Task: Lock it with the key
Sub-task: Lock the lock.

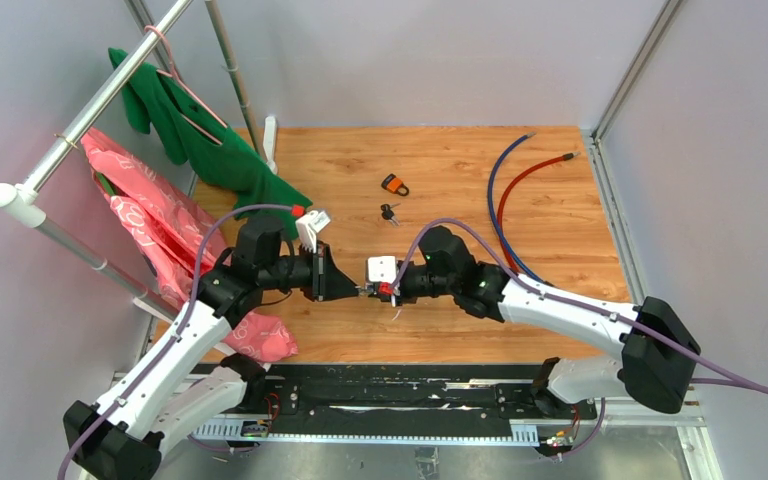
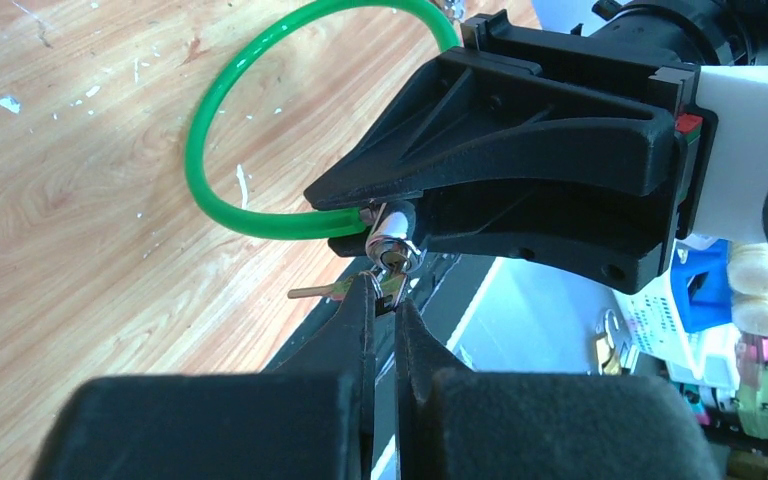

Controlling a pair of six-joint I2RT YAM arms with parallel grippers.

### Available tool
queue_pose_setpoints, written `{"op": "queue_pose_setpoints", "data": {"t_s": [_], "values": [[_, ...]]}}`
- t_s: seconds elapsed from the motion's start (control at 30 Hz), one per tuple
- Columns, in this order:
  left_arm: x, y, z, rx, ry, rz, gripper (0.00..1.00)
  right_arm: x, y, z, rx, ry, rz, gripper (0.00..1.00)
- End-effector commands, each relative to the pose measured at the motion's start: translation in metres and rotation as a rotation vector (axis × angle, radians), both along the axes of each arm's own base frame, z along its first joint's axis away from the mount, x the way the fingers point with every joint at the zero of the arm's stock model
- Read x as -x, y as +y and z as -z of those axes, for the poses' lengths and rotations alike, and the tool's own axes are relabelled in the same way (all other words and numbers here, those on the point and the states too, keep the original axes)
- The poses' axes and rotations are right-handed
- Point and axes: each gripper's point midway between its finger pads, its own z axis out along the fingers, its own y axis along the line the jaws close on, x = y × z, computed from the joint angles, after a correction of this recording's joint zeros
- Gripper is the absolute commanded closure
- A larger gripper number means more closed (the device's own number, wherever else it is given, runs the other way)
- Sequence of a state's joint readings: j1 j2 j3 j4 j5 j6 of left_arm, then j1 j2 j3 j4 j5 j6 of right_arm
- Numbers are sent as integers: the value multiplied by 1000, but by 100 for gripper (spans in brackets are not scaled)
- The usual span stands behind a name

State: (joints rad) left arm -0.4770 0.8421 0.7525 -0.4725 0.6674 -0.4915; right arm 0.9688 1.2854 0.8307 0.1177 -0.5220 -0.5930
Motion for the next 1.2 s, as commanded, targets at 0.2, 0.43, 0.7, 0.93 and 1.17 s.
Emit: {"op": "queue_pose_setpoints", "data": {"t_s": [0.2,0.43,0.7,0.93,1.17], "values": [[-23,17,-14,-88,-242,-28,28,-19,-3,-31,-72,73,111,100],[-20,29,-45,-133,-837,121,27,-24,-11,-58,-134,150,161,100],[-8,14,-20,-55,-891,240,35,-5,-13,-121,-249,206,117,100],[-15,-3,-42,68,-908,201,29,8,-15,-161,-351,232,88,100],[-11,-14,-40,77,-892,208,29,18,-11,-172,-395,264,34,100]]}}
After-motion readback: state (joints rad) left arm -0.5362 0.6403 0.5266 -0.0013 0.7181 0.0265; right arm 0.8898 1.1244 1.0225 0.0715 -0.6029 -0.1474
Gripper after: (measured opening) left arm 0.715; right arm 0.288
